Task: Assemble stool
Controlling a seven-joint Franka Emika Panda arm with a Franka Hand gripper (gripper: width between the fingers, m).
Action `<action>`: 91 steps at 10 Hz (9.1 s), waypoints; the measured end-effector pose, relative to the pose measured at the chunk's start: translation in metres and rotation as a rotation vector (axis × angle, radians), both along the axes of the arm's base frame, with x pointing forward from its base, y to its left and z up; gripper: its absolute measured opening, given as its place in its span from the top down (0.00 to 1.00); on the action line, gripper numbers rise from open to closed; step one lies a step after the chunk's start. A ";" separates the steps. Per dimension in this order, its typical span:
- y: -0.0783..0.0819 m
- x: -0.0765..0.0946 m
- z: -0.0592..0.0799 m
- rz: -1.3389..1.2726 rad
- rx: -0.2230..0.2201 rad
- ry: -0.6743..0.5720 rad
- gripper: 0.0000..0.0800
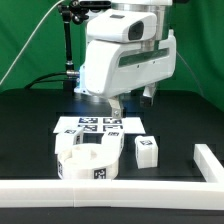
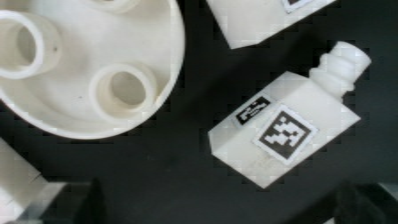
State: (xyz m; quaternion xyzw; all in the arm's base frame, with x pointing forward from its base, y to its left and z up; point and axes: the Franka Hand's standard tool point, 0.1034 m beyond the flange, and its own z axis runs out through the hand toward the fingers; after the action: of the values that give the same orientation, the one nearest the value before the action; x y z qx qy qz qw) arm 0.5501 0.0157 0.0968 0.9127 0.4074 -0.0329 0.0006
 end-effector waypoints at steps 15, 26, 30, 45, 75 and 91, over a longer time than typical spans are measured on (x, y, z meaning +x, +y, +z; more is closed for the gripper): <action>-0.072 -0.010 -0.042 0.610 0.039 -0.051 0.19; -0.073 -0.023 -0.078 0.706 0.061 0.014 0.19; -0.075 -0.025 -0.083 0.699 0.065 0.022 0.53; -0.047 0.002 -0.083 0.763 0.061 -0.005 0.96; 0.045 -0.002 -0.014 0.600 0.043 -0.048 0.19; 0.089 -0.033 -0.022 0.453 -0.017 -0.050 0.19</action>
Offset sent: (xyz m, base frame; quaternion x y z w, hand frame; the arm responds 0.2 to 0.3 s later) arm 0.0000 0.0000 0.0000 0.0000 0.0000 0.0000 1.0000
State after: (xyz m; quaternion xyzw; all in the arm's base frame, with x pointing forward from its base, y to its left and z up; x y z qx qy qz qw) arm 0.5167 0.1045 0.0746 0.7983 0.6015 -0.0128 0.0258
